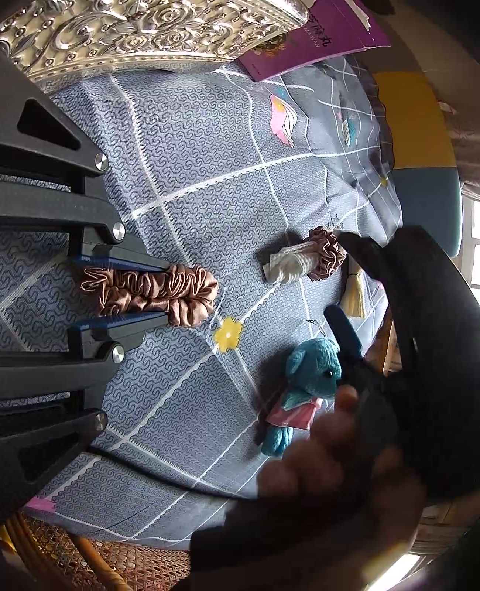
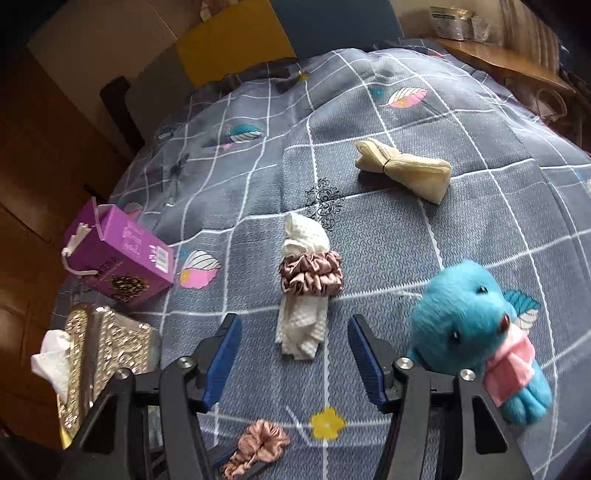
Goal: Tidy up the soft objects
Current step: 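Grasp the white cloth wrapped in a pink scrunchie with the right gripper, then carry the brown scrunchie to the gold tray with the left gripper while the right gripper holds the white cloth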
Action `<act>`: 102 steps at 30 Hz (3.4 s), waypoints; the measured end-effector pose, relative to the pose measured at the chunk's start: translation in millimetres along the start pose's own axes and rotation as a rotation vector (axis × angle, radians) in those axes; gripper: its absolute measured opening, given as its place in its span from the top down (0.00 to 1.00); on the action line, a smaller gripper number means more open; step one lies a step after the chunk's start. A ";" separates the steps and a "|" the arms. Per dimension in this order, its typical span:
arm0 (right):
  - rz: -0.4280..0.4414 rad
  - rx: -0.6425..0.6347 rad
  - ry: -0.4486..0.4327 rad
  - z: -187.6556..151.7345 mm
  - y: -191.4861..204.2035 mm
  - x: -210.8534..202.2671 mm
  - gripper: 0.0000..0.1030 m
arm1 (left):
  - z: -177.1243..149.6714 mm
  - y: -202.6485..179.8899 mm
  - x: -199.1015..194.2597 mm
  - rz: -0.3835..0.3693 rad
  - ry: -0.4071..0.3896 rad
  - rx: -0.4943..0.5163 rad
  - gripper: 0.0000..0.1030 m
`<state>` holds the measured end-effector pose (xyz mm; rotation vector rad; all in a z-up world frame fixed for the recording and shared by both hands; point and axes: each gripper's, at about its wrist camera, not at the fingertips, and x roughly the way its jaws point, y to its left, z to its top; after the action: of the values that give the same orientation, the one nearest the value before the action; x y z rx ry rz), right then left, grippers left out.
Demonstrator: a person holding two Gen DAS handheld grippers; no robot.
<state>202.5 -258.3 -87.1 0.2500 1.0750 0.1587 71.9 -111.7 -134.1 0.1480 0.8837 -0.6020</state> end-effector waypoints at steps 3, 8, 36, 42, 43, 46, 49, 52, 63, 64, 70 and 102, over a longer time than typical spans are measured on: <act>-0.026 -0.005 0.034 12.3 -0.2 25.9 0.34 | -0.6 0.5 -0.1 0.000 -0.003 -0.002 0.80; -0.103 -0.055 0.035 21.6 7.7 54.0 0.35 | -1.3 2.8 -0.9 -0.007 -0.006 -0.010 0.80; -0.108 -0.193 0.168 -72.1 -7.3 12.1 0.50 | -0.5 -12.2 -2.3 0.063 -0.009 0.033 0.79; -0.143 -0.215 0.149 -73.8 -3.5 8.9 0.57 | 5.5 -4.1 -5.2 0.070 0.011 -0.025 0.83; -0.143 -0.216 0.144 -73.5 -4.5 8.4 0.58 | 6.2 -2.3 -5.5 0.079 0.015 -0.035 0.83; -0.143 -0.230 0.139 -74.0 -3.5 8.9 0.59 | 13.8 -5.8 -15.3 0.075 0.002 -0.038 0.84; -0.129 -0.225 0.140 -73.7 -4.6 9.2 0.56 | 29.1 -5.0 -30.2 0.090 -0.021 -0.051 0.84; -0.124 -0.221 0.142 -73.4 -6.0 8.5 0.55 | 48.0 0.4 -45.1 0.103 -0.046 -0.083 0.84; -0.148 -0.261 0.133 -75.9 2.1 9.6 0.55 | 111.2 18.8 -70.2 0.144 -0.089 -0.092 0.84; -0.151 -0.268 0.132 -76.3 2.9 9.7 0.55 | 119.1 24.2 -73.1 0.147 -0.091 -0.106 0.84; -0.161 -0.293 0.126 -76.1 4.5 10.2 0.55 | 165.1 83.5 -109.0 0.236 -0.164 -0.200 0.84; -0.214 -0.380 0.092 -81.2 14.0 8.4 0.55 | -23.8 214.8 -234.1 0.594 -0.253 -0.486 0.84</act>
<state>134.6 -232.7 -127.1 -0.2157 1.1319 0.1795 61.3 175.5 3.4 -0.1052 0.6711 0.1533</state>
